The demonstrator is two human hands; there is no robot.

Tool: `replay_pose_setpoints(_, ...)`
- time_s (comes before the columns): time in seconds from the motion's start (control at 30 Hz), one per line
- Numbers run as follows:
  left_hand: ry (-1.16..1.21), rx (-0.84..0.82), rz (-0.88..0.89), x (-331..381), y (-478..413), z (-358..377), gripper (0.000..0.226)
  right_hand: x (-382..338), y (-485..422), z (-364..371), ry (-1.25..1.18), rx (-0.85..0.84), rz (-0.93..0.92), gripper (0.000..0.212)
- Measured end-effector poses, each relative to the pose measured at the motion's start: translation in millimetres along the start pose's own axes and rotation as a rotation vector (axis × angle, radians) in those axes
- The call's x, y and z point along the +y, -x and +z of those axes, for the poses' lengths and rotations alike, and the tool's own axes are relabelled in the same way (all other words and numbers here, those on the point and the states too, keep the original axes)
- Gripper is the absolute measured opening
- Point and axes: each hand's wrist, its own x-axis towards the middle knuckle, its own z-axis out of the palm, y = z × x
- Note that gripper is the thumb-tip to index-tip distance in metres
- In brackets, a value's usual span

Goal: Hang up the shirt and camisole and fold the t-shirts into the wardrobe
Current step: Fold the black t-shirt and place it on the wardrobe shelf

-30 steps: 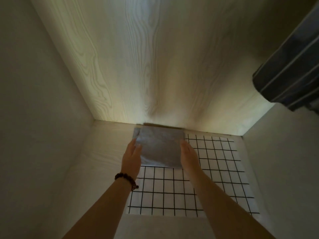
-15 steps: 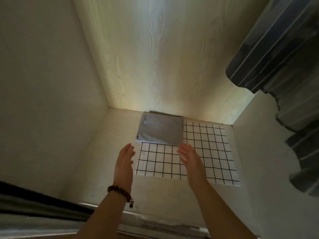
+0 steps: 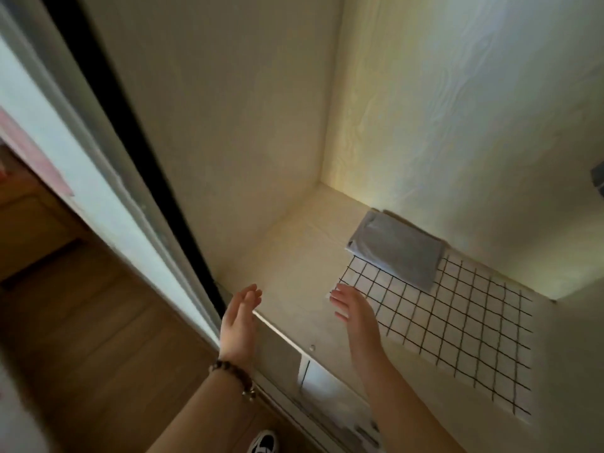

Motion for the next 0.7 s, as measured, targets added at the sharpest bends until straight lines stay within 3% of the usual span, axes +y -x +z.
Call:
replay_pose_setpoints(0.4, 0.091, 0.557, 0.049, 2.3, 43.1, -154.0, 0.025, 37.3, 43.8, 150.3, 0.223, -0.512, 0.066, 0.032)
replay_pose_setpoints(0.53, 0.138, 0.714, 0.053, 0.7, 57.5, -200.2, 0.027, 47.9, 61.3, 201.3, 0.251, -0.608, 0.089, 0.022)
replay_pose_setpoints(0.7, 0.208, 0.878, 0.035, -0.9, 66.0, -255.3, 0.029, 59.2, 77.3, 256.7, 0.374, -0.77, 0.058, 0.026)
